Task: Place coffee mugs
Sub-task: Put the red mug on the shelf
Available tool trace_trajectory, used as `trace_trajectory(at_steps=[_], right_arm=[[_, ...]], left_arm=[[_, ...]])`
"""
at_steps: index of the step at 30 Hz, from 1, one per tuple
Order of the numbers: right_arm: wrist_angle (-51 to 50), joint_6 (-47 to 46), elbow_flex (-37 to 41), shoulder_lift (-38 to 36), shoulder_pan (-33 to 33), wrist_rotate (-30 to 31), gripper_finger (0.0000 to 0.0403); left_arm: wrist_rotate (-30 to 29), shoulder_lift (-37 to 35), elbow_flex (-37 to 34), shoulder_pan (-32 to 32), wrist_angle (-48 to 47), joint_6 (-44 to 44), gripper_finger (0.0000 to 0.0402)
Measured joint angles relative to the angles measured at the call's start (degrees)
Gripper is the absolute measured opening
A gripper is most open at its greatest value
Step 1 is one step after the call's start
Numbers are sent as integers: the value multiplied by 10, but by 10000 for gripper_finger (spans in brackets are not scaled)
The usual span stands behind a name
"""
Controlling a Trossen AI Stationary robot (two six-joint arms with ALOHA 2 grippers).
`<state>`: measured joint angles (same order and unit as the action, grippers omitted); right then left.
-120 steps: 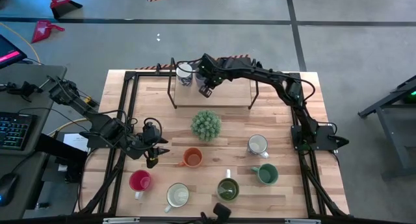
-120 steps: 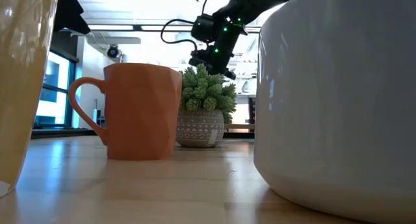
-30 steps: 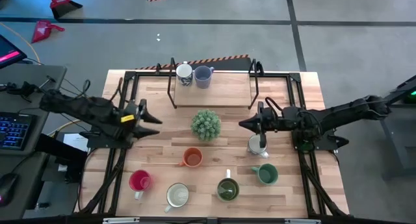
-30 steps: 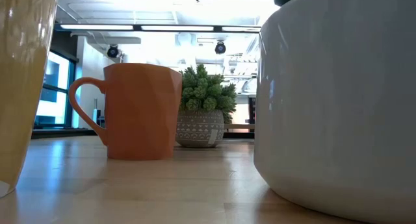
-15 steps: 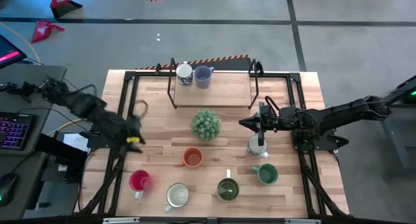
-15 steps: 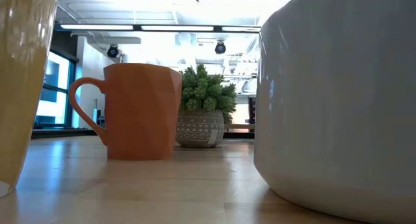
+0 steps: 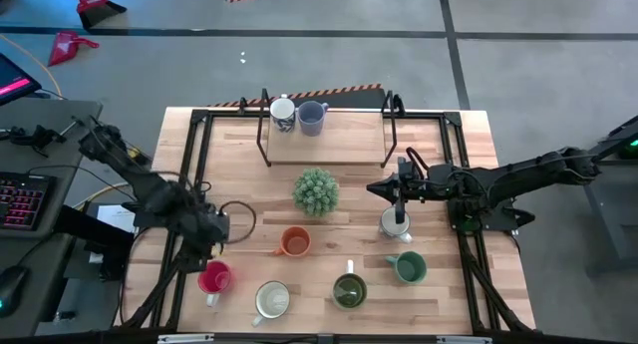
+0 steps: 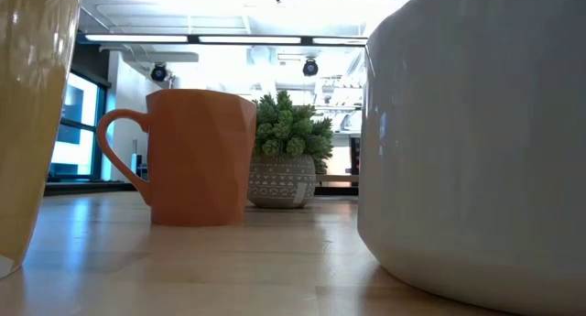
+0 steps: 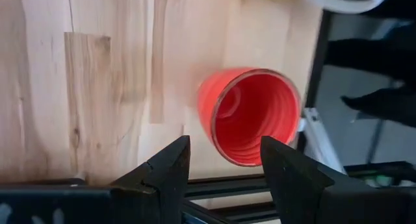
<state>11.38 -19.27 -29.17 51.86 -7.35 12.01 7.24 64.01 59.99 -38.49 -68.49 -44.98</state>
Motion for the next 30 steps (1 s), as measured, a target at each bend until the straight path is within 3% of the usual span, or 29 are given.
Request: trace_trajectory(at_steps=[14,30], right_arm=[[1,1,0,0,0,-10,0],[39,1,0,-1,-2,-40,0]], left_arm=[[-25,152,0,-73,34,-58,177],[-35,264,0,-74,87,-70,177]])
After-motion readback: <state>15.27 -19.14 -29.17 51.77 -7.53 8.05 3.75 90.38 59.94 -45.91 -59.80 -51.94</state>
